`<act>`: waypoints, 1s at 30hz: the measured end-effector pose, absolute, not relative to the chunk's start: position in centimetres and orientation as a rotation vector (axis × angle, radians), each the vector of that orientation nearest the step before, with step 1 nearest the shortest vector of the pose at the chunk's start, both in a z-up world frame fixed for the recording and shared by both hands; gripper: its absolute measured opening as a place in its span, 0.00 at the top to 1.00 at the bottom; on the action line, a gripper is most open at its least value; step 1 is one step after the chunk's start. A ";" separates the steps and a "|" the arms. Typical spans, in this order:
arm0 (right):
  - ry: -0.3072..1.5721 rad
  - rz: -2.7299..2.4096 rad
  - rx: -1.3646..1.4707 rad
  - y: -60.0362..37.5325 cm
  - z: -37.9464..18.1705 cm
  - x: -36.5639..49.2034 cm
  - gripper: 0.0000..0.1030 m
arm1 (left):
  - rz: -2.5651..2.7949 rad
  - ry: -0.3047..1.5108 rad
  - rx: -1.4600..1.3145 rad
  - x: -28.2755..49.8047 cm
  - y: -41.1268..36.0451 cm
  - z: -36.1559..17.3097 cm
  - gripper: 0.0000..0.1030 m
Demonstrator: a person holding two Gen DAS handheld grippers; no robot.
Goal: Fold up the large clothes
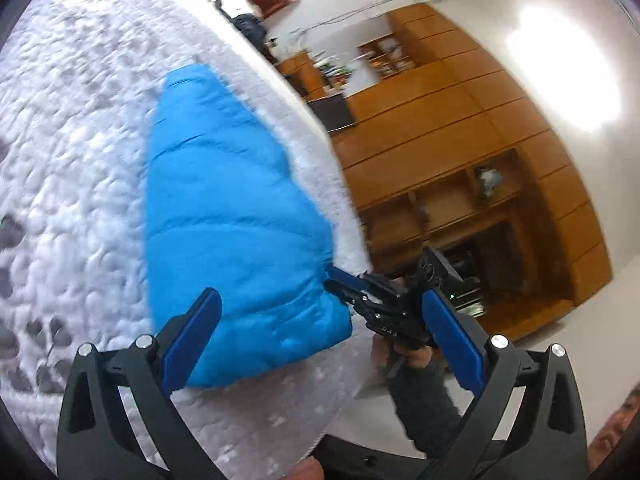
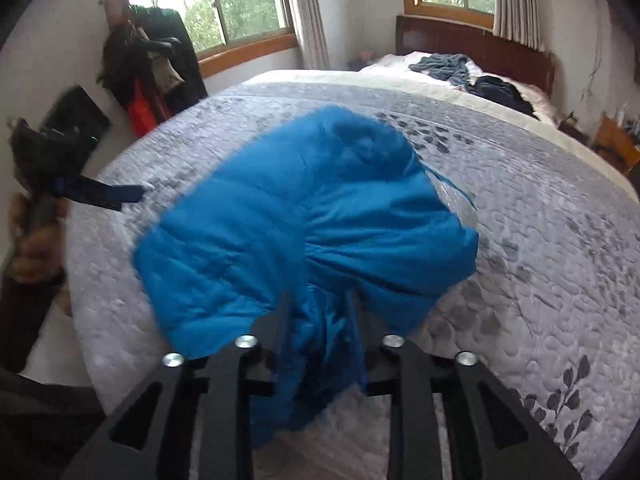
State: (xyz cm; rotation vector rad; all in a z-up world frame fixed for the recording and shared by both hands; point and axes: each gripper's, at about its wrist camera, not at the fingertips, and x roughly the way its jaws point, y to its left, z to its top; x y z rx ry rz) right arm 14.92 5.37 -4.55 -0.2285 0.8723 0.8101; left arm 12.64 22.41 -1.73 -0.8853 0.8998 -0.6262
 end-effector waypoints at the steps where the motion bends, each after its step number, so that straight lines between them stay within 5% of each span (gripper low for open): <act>1: 0.872 0.807 -0.192 4.9 -4.2 14.9 0.74 | -0.599 0.916 -0.871 12.4 22.3 -1.9 0.03; 4: 0.795 0.794 -0.100 3.1 -1.4 13.2 0.64 | -0.554 0.890 -0.831 10.3 22.2 -0.8 0.03; 6: 0.745 0.769 -0.076 1.8 0.2 11.2 0.29 | -0.486 0.861 -0.784 8.8 22.3 0.3 0.03; 9: 0.659 0.669 -0.097 0.1 2.1 6.2 0.03 | -0.296 0.800 -0.598 4.9 21.9 2.9 0.03; 16: 0.708 0.370 -0.114 -0.4 1.1 -1.9 0.04 | -0.005 0.743 -0.207 -4.2 16.9 5.8 0.03; 21: 0.767 0.466 0.087 -0.7 1.0 -5.2 0.04 | 0.033 0.711 -0.278 -8.8 15.7 6.9 0.03; 30: 0.722 0.280 -0.158 1.8 3.8 -7.8 0.04 | 0.081 0.736 -0.153 -10.5 12.9 9.4 0.03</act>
